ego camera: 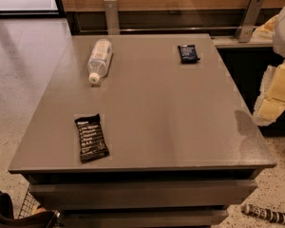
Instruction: Pick rxbar blueberry
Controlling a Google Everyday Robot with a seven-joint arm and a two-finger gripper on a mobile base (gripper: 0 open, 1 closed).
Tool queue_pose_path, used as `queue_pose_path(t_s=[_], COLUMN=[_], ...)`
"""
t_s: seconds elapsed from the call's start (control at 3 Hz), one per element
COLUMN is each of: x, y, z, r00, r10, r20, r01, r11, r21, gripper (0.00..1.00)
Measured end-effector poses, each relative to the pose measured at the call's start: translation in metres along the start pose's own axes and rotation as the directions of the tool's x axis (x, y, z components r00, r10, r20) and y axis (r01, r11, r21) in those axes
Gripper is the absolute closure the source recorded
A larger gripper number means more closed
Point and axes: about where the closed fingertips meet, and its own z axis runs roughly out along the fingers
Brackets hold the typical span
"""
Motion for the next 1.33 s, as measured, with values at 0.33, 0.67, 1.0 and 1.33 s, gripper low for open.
queue_pose_path(t_s=[0.33,0.67,1.0,1.33], x=[0.0,0.003,0.008,0.008], y=[-0.001,-0.017,-0.085,-0.133], z=[-0.001,0.005,0.023,0.029], r00=[1.0,0.998,0.951,0.88], r10=[0.0,0.056,0.271,0.402], r20=[0.001,0.028,0.147,0.253], r01=[0.0,-0.057,-0.296,-0.464], r11=[1.0,0.9969,0.9338,0.8407], r21=[0.006,0.055,0.2,0.279], gripper=[0.0,0.0,0.0,0.0])
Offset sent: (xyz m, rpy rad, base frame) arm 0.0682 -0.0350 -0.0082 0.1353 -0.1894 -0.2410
